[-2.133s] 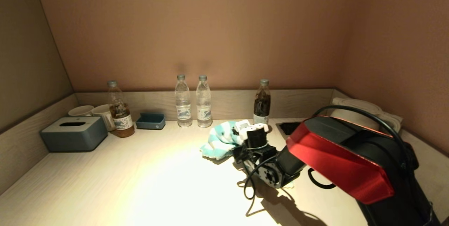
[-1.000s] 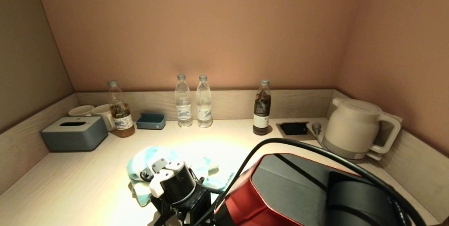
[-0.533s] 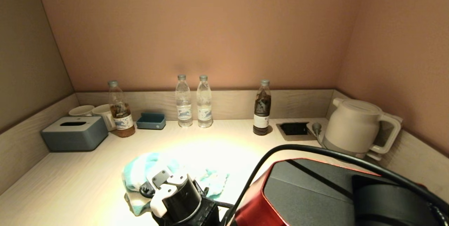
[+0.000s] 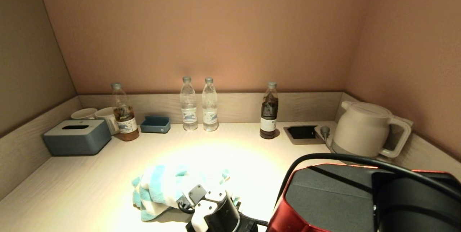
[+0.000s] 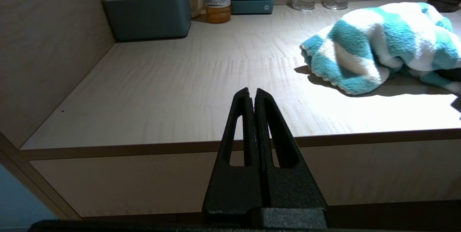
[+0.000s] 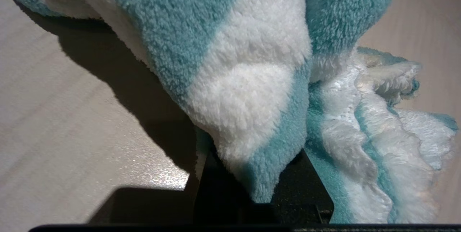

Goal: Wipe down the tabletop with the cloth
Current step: Sweep the stains on the table

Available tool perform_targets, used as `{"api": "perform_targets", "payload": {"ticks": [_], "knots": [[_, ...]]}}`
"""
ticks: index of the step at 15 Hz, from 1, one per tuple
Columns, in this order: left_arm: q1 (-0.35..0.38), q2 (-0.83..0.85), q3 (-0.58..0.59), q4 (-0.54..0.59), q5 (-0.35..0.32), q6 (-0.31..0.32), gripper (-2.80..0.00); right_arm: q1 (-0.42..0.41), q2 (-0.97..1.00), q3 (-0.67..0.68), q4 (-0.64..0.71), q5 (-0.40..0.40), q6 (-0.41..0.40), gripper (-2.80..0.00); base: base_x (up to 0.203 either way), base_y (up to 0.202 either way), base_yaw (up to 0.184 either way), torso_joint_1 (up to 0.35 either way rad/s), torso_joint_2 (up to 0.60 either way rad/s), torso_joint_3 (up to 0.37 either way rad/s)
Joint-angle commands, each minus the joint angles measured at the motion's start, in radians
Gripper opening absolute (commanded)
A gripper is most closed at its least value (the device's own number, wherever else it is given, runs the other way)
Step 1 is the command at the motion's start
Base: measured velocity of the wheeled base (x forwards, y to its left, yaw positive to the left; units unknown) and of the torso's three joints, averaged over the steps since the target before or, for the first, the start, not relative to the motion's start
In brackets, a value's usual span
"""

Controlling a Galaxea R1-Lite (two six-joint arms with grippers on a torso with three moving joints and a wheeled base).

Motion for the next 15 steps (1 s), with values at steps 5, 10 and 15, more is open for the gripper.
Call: {"api": "perform_targets", "payload": {"ticks": [5, 10, 15], "knots": [[0.0, 0.0, 0.0, 0.0, 0.0, 0.0, -2.8, -0.178, -0.012, 0.1, -0.151, -0.003, -0.006, -2.8, 0.0, 0.0, 0.0, 0.0, 0.0, 0.0], [0.0, 0.0, 0.0, 0.0, 0.0, 0.0, -2.8, -0.294, -0.032, 0.109, -0.164, 0.001, -0.011, -2.8, 0.0, 0.0, 0.0, 0.0, 0.0, 0.0], [0.0, 0.0, 0.0, 0.0, 0.0, 0.0, -2.8, -0.421, -0.067, 0.129, -0.165, 0.002, -0.019, -2.8, 0.0, 0.0, 0.0, 0.0, 0.0, 0.0]]}}
